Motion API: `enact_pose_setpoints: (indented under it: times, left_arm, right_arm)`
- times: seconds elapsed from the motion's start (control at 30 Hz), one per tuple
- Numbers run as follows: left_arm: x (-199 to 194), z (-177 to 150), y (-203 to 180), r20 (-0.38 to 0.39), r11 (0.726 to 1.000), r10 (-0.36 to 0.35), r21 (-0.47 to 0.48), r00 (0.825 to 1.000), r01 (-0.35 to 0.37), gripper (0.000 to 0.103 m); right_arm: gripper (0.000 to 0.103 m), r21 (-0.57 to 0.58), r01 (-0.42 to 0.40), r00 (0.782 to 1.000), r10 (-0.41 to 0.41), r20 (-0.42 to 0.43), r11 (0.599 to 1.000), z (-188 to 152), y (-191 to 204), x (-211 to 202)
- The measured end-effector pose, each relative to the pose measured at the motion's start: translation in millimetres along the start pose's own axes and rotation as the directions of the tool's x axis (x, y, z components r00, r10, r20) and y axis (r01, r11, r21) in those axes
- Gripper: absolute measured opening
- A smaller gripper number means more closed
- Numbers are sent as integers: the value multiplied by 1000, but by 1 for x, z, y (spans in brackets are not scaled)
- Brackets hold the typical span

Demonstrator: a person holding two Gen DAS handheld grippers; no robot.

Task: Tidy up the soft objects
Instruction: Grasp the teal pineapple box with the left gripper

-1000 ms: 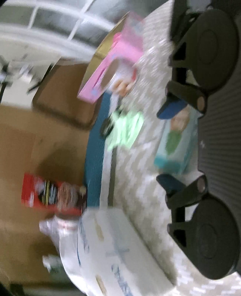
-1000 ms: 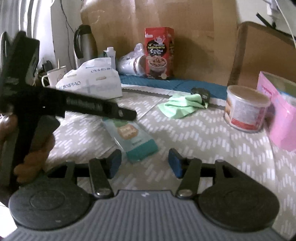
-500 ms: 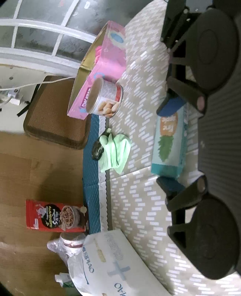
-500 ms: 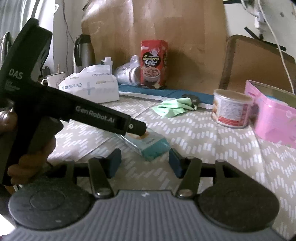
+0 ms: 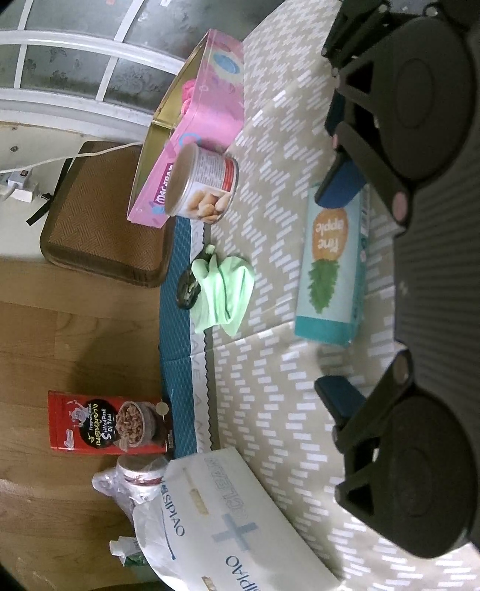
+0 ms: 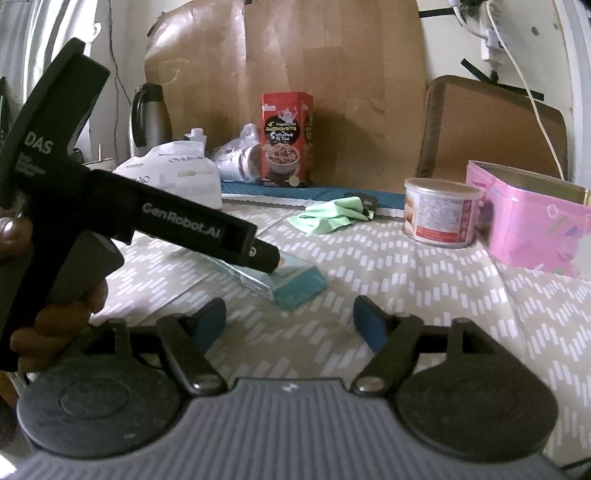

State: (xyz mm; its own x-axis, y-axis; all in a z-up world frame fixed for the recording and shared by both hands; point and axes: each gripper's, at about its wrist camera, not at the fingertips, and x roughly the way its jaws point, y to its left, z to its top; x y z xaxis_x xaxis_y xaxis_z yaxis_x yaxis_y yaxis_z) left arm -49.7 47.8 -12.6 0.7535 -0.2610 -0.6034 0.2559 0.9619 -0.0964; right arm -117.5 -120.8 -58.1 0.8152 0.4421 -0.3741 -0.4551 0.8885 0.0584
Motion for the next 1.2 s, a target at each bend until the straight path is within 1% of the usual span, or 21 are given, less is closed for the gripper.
enact_pose_setpoints:
  times: [0.07,0.13,0.3,0.5,0.6,0.67,0.73,0.8,0.9,0.97,1.0,1.03,1.07,1.13,1.2]
  left_arm:
    - [0,0,1,-1,1000,-2,-1,1000,2,102]
    - [0,0,1,0,1000,-5,-4,1000,5,102]
    - [-1,0,4,5,1000,-19,-19,1000,19,102]
    - [-3,0,7,10,999,-32,-37,999,33,102]
    - [-4,0,8,13,998,-34,-44,999,35,102]
    - [-4,0,9,16,998,-35,-53,999,36,102]
    - [-6,0,13,26,997,-29,-76,999,31,102]
    - [-9,0,22,48,991,-21,-130,999,27,101]
    - [-13,-1,42,76,970,-40,-238,996,57,96]
    - [-15,-2,49,92,959,-54,-271,994,77,93]
    - [-15,-2,48,94,959,-50,-272,994,74,91]
    - [-14,-1,46,91,962,-42,-264,995,65,86]
    - [-14,-1,43,88,967,-39,-248,995,59,83]
    - [-13,-1,37,85,976,-44,-210,995,61,70]
    - [-12,-1,31,78,981,-72,-172,994,84,64]
  right_arm:
    - [89,-2,-9,1000,9,-14,1000,1,0,1]
    - [98,-4,-27,999,27,-39,1000,3,0,2]
    - [103,-25,-19,997,17,-72,999,5,4,5]
    - [103,-34,-10,994,7,-107,999,7,5,5]
    - [103,-42,-20,993,15,-115,999,8,3,5]
    - [103,-50,-32,989,25,-144,998,13,1,8]
    - [103,-57,-42,984,31,-174,998,19,-1,12]
    - [103,-65,-45,980,31,-195,997,25,-5,18]
    - [103,-67,-57,976,41,-215,996,30,-8,26]
    - [103,-89,-72,977,52,-208,993,31,-4,29]
    - [101,-96,-80,977,59,-204,992,32,-2,30]
    - [96,-98,-93,977,72,-200,991,33,-1,32]
    - [93,-99,-105,977,83,-198,990,34,0,33]
    - [81,-101,-117,976,96,-193,988,38,2,37]
    - [77,-98,-120,977,100,-189,988,40,2,41]
